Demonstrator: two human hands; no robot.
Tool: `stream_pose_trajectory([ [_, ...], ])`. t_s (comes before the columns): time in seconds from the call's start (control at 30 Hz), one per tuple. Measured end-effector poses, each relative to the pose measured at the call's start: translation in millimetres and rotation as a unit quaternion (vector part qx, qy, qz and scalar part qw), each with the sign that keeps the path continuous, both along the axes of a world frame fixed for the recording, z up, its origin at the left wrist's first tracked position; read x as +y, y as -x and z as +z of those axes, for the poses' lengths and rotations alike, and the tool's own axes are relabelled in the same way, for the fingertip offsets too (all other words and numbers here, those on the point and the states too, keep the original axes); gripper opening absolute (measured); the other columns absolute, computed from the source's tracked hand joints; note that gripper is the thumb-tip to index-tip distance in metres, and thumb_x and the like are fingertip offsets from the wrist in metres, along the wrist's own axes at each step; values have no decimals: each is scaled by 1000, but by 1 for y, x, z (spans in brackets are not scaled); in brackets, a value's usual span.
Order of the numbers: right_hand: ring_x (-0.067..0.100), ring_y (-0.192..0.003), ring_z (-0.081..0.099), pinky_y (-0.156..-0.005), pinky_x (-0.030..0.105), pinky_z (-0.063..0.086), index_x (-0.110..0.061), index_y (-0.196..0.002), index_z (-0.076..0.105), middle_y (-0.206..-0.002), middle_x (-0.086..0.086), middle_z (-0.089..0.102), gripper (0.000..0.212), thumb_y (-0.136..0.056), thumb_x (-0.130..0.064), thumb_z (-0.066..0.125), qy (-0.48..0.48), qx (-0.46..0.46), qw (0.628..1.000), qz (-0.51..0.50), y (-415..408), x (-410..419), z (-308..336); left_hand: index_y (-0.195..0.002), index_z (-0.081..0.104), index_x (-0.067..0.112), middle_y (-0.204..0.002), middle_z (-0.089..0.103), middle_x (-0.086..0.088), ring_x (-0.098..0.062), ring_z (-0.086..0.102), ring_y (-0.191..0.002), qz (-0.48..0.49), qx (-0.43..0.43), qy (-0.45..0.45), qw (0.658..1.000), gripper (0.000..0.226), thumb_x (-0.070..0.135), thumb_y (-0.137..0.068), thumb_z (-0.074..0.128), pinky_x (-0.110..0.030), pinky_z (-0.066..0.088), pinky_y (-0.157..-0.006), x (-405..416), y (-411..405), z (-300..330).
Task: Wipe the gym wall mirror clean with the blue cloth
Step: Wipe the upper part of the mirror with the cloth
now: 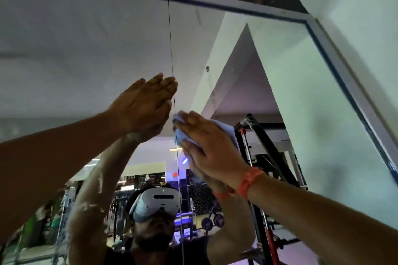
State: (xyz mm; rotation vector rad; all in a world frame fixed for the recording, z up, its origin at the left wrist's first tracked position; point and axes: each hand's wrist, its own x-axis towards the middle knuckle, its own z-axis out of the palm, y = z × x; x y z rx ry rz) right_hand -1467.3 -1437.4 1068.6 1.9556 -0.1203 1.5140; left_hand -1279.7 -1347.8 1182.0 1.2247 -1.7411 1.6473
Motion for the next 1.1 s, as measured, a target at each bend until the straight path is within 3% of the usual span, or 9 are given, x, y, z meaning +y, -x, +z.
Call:
stream_pose_trajectory([
  [0.1, 8, -149, 35, -122, 34, 32, -16, -147, 53, -158, -4, 43, 47, -101, -22, 50, 89, 72, 991, -68, 60, -21, 4, -161, 27, 22, -169, 19, 4, -17, 10, -158, -12, 16, -19, 1000, 71, 48, -96, 15, -43, 20, -122, 2, -6, -1],
  [0.3, 13, -142, 45, -121, 37, 36, -14, -141, 60, -150, 2, 55, 41, -100, -17, 59, -68, -260, 962, 38, 9, -20, 28, -162, 24, 22, -169, 16, 6, -14, 7, -157, -10, 28, -21, 999, 73, 52, -96, 13, -45, 17, -125, 5, -6, -7],
  [0.43, 15, -151, 33, -125, 36, 28, -14, -152, 48, -161, 0, 41, 53, -100, -15, 56, 46, 54, 997, -7, -1, -9, -15, -162, 25, 20, -169, 17, 3, -16, 7, -157, -8, 48, -16, 999, 68, 45, -98, 20, -46, 17, -125, 3, -1, -14],
  [0.5, 14, -152, 33, -126, 31, 25, -20, -154, 43, -162, -2, 39, 55, -100, -21, 49, 81, 100, 990, -63, 36, -22, 2, -162, 24, 23, -169, 16, 5, -9, 4, -155, 1, 42, -25, 999, 68, 45, -98, 21, -43, 15, -125, 7, -5, -15],
  [0.7, 34, -134, 53, -116, 33, 40, -1, -134, 62, -143, 18, 58, 44, -94, -8, 45, -66, -234, 970, 15, -1, -11, 81, -161, 25, 26, -169, 16, 11, -6, 6, -155, 24, 82, -31, 996, 76, 55, -92, 15, -43, 17, -127, 26, -25, -13],
  [0.77, 33, -142, 47, -119, 46, 38, -5, -141, 58, -150, 15, 53, 44, -97, -11, 54, -45, -153, 987, 17, -40, 10, 61, -161, 25, 27, -168, 18, 11, -7, 8, -155, 25, 91, -31, 995, 81, 58, -88, 11, -44, 19, -126, 33, -37, -19],
  [0.9, 23, -150, 35, -126, 34, 19, -12, -152, 46, -160, 7, 43, 50, -102, -16, 50, 77, 102, 991, -43, -28, 12, 50, -161, 26, 26, -169, 20, 8, -13, 12, -157, 44, 83, -25, 995, 81, 56, -87, 11, -45, 23, -125, 47, -58, -26],
  [1.03, 31, -143, 46, -117, 11, 11, -4, -142, 57, -150, 15, 53, 48, -96, -8, 47, -39, -109, 993, 6, -18, 7, 99, -162, 23, 27, -169, 17, 11, -9, 9, -157, 44, 107, -19, 993, 81, 55, -86, 10, -41, 18, -126, 55, -74, -27],
  [1.1, 35, -143, 45, -119, 16, 14, -2, -141, 57, -150, 17, 53, 48, -94, -5, 51, -73, -194, 978, 26, -62, 22, 85, -162, 24, 26, -169, 18, 10, -9, 9, -157, 26, 120, -19, 992, 79, 53, -89, 13, -41, 17, -127, 60, -85, -30],
])
